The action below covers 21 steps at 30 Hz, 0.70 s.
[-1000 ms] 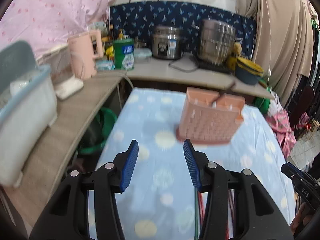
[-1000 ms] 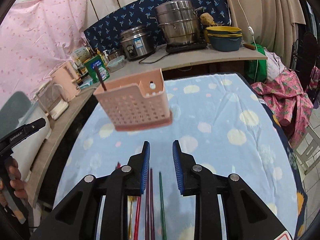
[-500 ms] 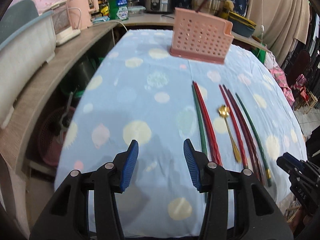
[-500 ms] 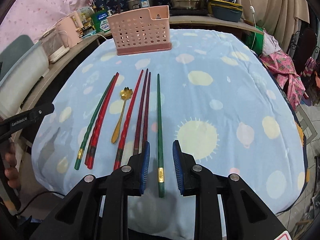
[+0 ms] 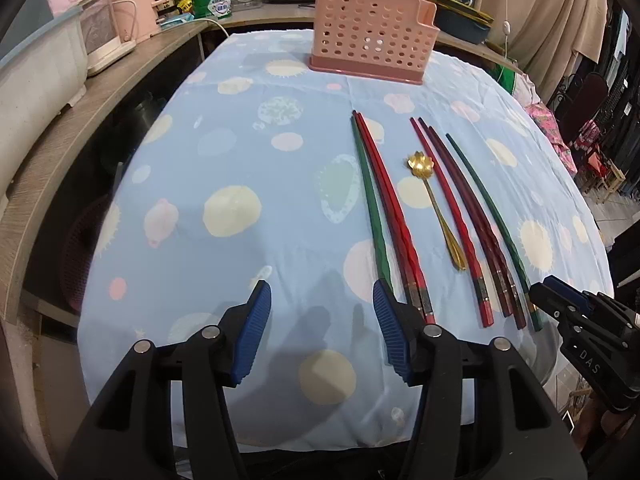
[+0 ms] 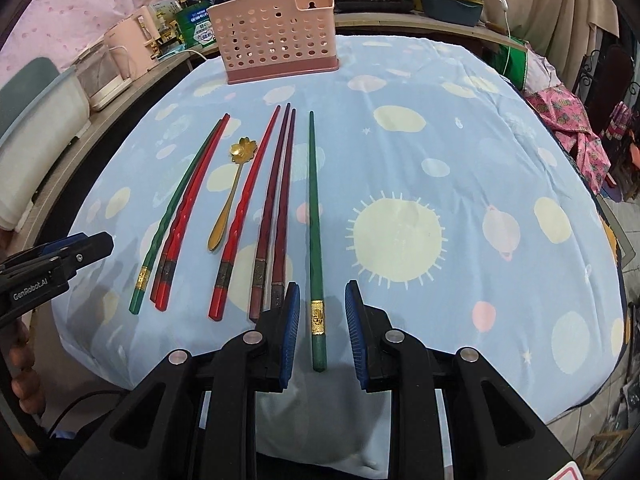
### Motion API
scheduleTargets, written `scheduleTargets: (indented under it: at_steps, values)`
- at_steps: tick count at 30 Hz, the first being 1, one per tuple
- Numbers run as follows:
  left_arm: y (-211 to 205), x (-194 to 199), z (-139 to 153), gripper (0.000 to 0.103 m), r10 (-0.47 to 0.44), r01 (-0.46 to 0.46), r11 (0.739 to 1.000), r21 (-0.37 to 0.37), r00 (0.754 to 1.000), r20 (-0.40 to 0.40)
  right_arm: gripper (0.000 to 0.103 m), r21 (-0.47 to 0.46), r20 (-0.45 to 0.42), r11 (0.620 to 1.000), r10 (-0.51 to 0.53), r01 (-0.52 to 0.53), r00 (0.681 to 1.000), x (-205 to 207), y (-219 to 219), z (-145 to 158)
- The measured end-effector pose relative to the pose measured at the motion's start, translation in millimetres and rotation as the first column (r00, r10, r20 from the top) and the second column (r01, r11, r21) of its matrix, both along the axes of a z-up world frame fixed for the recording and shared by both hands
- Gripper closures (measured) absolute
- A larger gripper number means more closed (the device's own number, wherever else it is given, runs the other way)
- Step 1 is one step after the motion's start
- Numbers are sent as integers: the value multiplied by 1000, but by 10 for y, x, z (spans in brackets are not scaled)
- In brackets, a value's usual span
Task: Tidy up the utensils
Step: 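Grasp a green gold-banded chopstick with each gripper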
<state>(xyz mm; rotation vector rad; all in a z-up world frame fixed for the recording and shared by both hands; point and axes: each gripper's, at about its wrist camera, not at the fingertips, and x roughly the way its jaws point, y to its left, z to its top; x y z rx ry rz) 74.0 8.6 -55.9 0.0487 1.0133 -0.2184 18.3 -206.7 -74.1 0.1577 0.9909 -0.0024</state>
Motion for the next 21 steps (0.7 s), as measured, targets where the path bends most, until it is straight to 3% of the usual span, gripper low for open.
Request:
scheduleTargets:
  at_steps: [21]
  values:
    - [-192,-65,-203,52,-68,69,998,2,995,-72,82,11,-27,1000,-1,1,1000,-16,19,-107]
